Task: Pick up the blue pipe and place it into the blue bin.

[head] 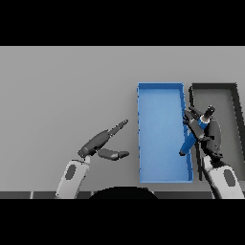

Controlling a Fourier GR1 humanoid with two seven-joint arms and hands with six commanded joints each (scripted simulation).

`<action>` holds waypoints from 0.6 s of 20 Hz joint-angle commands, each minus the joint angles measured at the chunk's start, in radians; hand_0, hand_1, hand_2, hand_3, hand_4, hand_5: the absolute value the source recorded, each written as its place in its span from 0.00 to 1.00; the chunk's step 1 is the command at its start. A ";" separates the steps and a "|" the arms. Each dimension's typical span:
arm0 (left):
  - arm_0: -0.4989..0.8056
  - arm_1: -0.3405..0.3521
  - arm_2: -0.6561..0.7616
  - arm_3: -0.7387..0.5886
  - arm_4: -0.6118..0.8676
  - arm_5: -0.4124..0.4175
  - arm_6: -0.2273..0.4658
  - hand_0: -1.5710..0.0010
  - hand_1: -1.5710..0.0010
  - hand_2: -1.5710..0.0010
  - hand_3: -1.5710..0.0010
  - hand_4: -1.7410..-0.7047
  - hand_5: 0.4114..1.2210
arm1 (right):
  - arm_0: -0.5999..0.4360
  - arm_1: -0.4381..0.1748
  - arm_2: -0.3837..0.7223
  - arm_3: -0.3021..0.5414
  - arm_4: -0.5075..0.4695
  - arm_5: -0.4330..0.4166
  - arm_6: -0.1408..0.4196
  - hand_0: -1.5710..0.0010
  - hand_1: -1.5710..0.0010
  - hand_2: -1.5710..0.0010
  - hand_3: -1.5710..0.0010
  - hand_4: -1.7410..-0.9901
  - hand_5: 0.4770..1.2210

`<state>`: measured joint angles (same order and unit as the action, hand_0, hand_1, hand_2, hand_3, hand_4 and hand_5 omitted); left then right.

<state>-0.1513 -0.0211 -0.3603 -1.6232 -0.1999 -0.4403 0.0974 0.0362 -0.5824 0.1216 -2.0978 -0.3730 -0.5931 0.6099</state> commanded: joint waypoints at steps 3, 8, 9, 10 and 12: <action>0.007 0.006 -0.001 -0.001 0.012 -0.011 -0.003 1.00 1.00 1.00 1.00 0.82 0.01 | 0.061 -0.057 0.103 -0.003 -0.003 -0.147 0.000 0.00 0.00 0.00 0.03 0.00 1.00; 0.020 0.011 -0.009 -0.019 0.007 -0.007 -0.008 1.00 1.00 1.00 1.00 0.83 0.01 | 0.055 -0.228 0.291 0.018 -0.100 -0.354 -0.004 0.00 0.01 0.00 0.46 0.00 1.00; 0.020 0.006 -0.015 -0.018 0.003 -0.007 0.001 1.00 1.00 1.00 1.00 0.83 0.01 | 0.034 -0.239 0.312 0.046 -0.124 -0.365 -0.003 0.07 0.15 0.15 0.50 0.08 1.00; 0.020 0.006 -0.016 -0.019 -0.002 -0.004 0.004 1.00 1.00 1.00 1.00 0.83 0.01 | 0.024 -0.259 0.328 0.078 -0.155 -0.366 -0.006 0.25 0.32 0.32 0.60 0.20 1.00; 0.020 0.006 -0.014 -0.018 -0.007 0.003 0.013 1.00 1.00 1.00 1.00 0.83 0.02 | -0.010 -0.297 0.365 0.108 -0.202 -0.365 -0.007 0.52 0.56 0.56 0.74 0.44 1.00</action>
<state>-0.1319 -0.0151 -0.3744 -1.6411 -0.2075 -0.4370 0.1125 0.0250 -0.8797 0.4859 -1.9897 -0.5719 -0.9553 0.5955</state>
